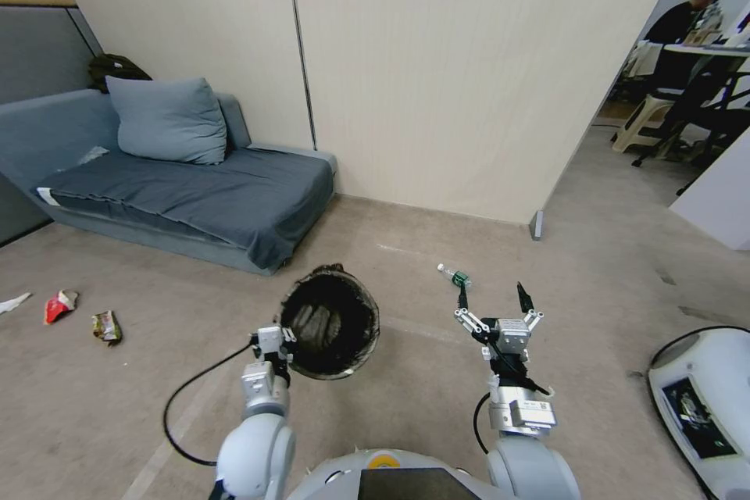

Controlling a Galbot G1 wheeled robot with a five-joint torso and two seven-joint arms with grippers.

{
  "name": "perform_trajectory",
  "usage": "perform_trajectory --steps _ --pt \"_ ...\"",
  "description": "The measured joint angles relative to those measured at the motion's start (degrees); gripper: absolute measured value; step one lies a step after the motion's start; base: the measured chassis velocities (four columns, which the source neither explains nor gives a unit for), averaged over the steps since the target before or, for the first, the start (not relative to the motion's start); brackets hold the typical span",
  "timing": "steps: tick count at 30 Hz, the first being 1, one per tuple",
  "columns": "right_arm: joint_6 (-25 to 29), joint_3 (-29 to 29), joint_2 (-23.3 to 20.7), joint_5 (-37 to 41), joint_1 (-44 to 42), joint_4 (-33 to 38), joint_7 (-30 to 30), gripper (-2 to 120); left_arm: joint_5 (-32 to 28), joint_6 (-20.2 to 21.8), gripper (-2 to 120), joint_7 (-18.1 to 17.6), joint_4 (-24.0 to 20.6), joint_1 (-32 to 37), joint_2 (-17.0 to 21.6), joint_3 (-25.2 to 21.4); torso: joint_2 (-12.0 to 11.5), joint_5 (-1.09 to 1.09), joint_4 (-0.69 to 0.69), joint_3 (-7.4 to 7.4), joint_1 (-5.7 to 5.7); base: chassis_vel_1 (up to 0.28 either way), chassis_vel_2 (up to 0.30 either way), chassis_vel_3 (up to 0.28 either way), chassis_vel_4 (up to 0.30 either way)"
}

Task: Pick up the trash bin, then pick up the garbage from the floor and place it into the trash bin.

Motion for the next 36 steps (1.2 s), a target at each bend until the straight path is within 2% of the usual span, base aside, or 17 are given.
perform_trajectory --steps 8,30,36 --pt "0.63 0.89 0.0 0.23 -0.45 0.28 -0.36 100 2.32 -0.51 0 -2.68 -1.52 0.98 0.54 0.79 0.0 -0.01 0.0 0.0 0.0 0.0 0.0 0.0 0.0" --pt "1.12 1.82 0.0 1.51 -0.73 0.94 -2.04 100 5.2 -1.47 0 -2.51 -1.19 0.8 0.49 2.72 0.0 0.0 0.0 0.0 -0.01 0.0 0.0 0.0 0.0" --pt "1.13 2.13 0.0 1.51 -0.73 0.97 -2.19 100 5.31 -1.5 0 -2.41 -1.16 0.58 0.42 2.9 0.0 0.0 0.0 0.0 -0.01 -0.09 0.091 0.095 -0.103"
